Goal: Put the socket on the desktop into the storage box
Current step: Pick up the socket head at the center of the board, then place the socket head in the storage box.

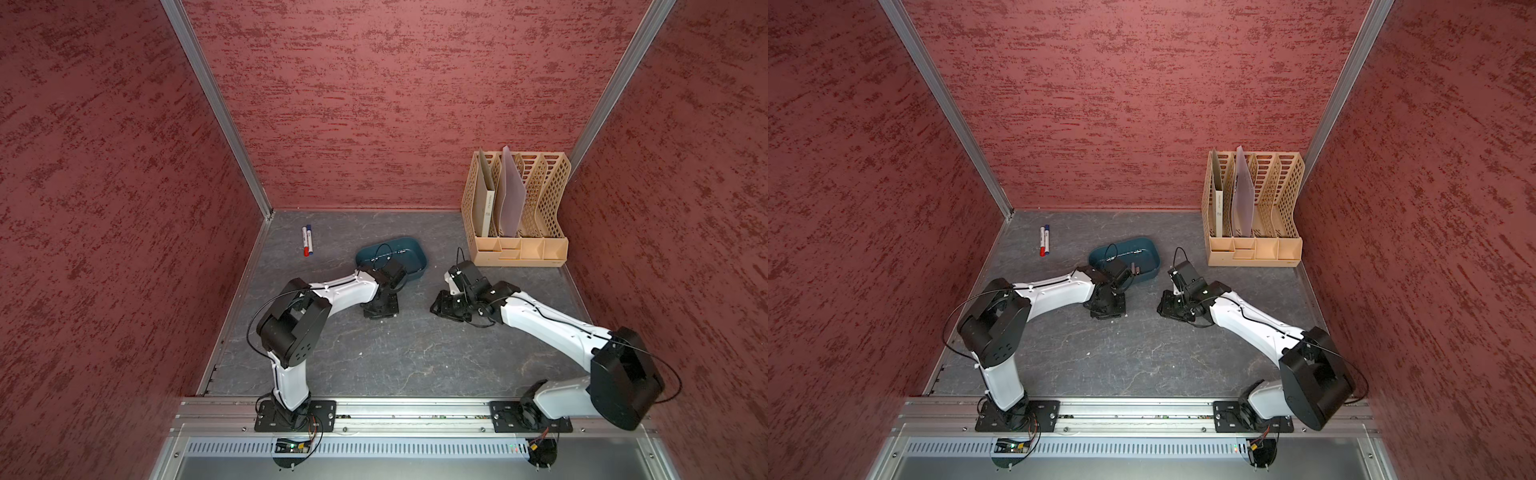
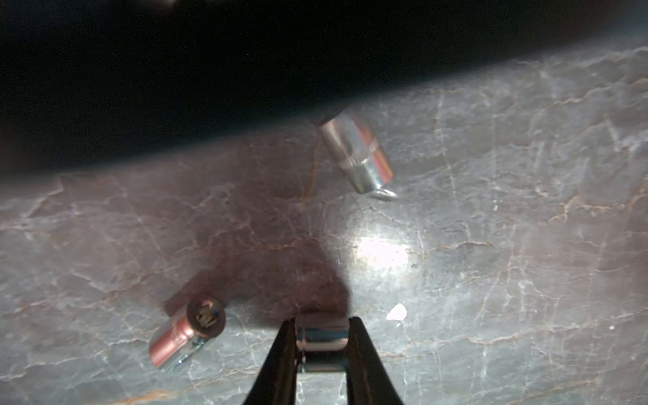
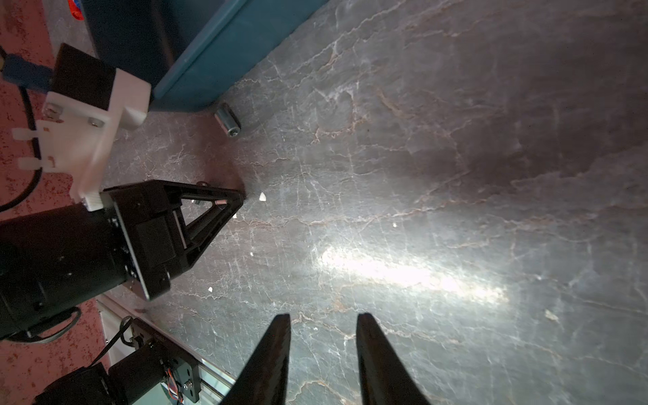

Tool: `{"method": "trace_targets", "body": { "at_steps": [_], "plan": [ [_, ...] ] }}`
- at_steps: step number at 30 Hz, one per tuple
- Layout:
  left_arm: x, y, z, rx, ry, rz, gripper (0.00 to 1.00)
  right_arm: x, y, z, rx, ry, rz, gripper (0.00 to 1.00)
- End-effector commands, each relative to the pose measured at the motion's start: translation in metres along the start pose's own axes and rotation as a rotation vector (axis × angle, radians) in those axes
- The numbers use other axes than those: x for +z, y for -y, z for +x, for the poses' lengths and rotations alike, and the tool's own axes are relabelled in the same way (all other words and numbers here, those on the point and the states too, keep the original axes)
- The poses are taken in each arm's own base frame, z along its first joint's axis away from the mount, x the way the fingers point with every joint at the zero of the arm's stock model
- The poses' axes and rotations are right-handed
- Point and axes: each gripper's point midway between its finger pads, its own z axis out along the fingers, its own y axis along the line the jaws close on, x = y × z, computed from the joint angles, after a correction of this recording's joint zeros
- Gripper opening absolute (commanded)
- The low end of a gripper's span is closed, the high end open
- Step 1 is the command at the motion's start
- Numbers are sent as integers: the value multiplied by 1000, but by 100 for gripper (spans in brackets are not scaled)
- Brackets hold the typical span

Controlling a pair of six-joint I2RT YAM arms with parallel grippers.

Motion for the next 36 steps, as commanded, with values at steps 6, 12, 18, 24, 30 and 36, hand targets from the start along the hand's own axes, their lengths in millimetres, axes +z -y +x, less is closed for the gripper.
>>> {"method": "trace_targets", "body": {
  "at_steps": [6, 12, 18, 24, 30, 36],
  "plan": [
    [-32, 23, -20, 40, 65, 75, 10, -4, -35, 4, -97, -4, -110, 36],
    [-50, 33, -37, 46, 90, 114, 10, -8, -53, -5, -112, 20, -161, 36],
    [-70, 40, -65, 51, 128, 139, 10, -14, -70, -23, -135, 56, -170, 37],
    [-82, 40, -94, 40, 166, 148, 10, -7, -83, -41, -145, 73, -167, 37],
    [-84, 34, -123, 11, 192, 154, 11, -3, -90, -57, -146, 91, -160, 37],
    [-70, 33, -151, 12, 205, 160, 11, 3, -88, -70, -120, 108, -148, 37]
  ]
}}
